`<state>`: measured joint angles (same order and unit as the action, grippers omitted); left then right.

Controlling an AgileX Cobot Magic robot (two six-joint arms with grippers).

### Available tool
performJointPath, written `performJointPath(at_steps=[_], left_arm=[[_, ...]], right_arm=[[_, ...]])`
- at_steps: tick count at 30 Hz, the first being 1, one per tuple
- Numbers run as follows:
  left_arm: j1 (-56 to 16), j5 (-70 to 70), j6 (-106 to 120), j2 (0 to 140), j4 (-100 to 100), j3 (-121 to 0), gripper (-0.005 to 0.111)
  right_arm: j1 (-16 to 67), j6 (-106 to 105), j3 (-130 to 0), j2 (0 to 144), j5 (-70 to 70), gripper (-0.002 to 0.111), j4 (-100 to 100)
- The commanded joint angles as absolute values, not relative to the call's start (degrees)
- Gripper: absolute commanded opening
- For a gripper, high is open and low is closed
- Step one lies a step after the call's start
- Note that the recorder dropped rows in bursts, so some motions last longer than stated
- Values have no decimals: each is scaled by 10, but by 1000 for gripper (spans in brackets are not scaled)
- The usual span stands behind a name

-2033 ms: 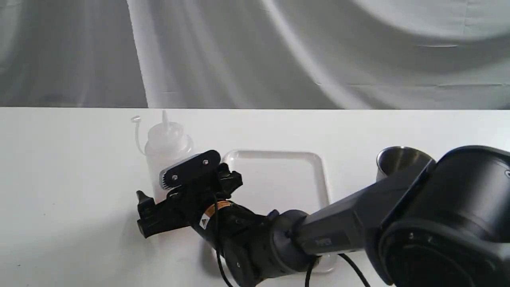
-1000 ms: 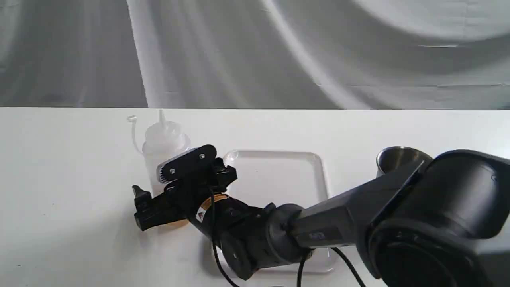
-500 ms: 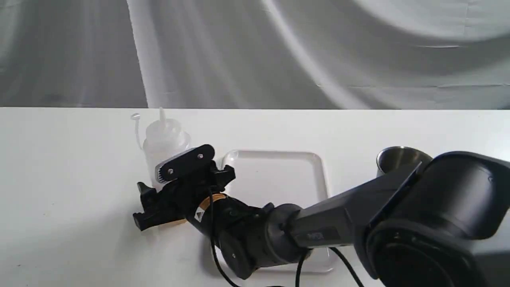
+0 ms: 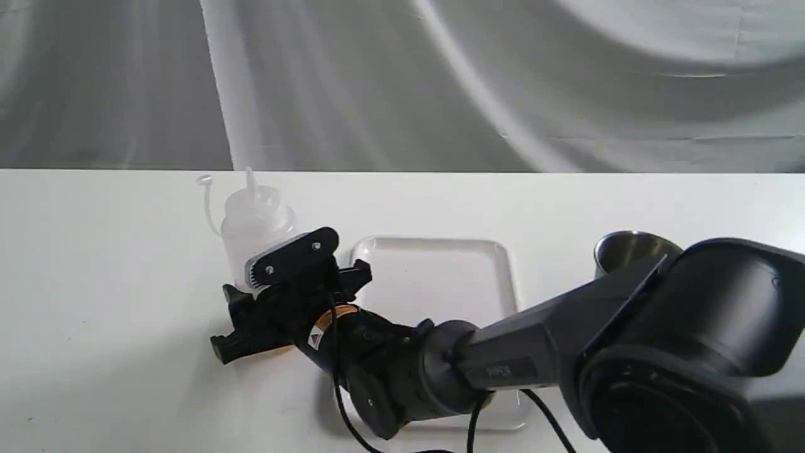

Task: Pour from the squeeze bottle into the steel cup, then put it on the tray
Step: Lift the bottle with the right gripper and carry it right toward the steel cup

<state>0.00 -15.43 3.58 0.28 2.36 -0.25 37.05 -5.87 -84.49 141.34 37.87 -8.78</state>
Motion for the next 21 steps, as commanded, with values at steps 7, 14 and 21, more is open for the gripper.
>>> performJointPath(at_steps=[7,14,21], left_arm=[[-2,-150,35,0,25,0,8],[-2,-150,35,0,25,0,8],[-2,-150,35,0,25,0,8]], right_arm=[[383,-56,-848,1337,328,0,-74],[392,-98,-844,1256,298,0,-74],[396,-104,-795,1154,288,0,-82]])
